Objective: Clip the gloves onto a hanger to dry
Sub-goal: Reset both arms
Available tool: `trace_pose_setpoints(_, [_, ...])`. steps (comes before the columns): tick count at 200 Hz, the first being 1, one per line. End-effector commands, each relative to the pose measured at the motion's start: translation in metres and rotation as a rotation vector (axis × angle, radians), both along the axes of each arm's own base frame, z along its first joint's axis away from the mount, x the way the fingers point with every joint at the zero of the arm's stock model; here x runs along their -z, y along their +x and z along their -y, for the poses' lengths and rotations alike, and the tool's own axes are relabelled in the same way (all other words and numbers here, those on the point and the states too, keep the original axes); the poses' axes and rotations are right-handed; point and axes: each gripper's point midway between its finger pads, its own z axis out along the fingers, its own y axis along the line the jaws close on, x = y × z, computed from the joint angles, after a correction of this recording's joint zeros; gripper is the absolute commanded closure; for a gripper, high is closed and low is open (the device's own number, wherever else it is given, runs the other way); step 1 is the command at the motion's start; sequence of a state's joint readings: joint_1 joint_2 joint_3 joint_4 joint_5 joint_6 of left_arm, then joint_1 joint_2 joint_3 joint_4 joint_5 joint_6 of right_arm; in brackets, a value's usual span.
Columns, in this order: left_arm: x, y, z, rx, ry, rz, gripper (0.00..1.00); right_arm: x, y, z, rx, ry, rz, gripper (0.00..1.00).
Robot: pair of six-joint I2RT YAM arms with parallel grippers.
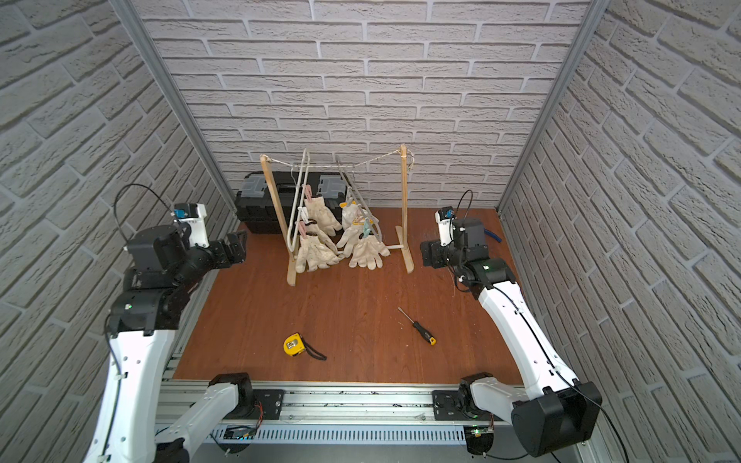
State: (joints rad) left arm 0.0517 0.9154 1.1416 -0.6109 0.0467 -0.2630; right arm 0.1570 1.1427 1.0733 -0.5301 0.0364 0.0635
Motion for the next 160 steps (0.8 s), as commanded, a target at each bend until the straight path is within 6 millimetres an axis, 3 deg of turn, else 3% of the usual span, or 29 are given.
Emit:
trace_pose_setpoints(1, [0.058,0.020,-0.021,-0.127,-0.009,-0.024,0.02,0.025,0.001,0.029,0.172,-0.031,0.052,0.05])
trace_pose_setpoints(11, [0.087,0.025,-0.025,-0.148,-0.002,-0.038,0.02,0.036,0.001,0.036,0.207,-0.042,0.083,0.00])
trace_pose_setpoints(30, [0.135,0.028,-0.031,-0.190,0.100,-0.100,0.02,0.060,0.004,0.040,0.219,-0.069,0.119,0.00])
trace_pose_setpoints(54, [0.171,0.032,-0.029,-0.186,0.155,-0.064,0.02,0.097,0.007,0.049,0.233,-0.145,0.087,0.00])
trace_pose_setpoints(68, [0.183,0.035,-0.023,-0.158,0.168,-0.022,0.02,0.118,0.008,0.054,0.239,-0.182,0.086,0.00])
trace_pose_setpoints(89, [0.195,0.042,-0.013,-0.076,0.225,-0.017,0.02,0.131,0.012,0.059,0.239,-0.219,0.133,0.00])
trace_pose_setpoints(160, [0.223,0.051,0.005,0.071,0.288,-0.030,0.02,0.129,0.025,0.075,0.301,-0.205,0.218,0.01])
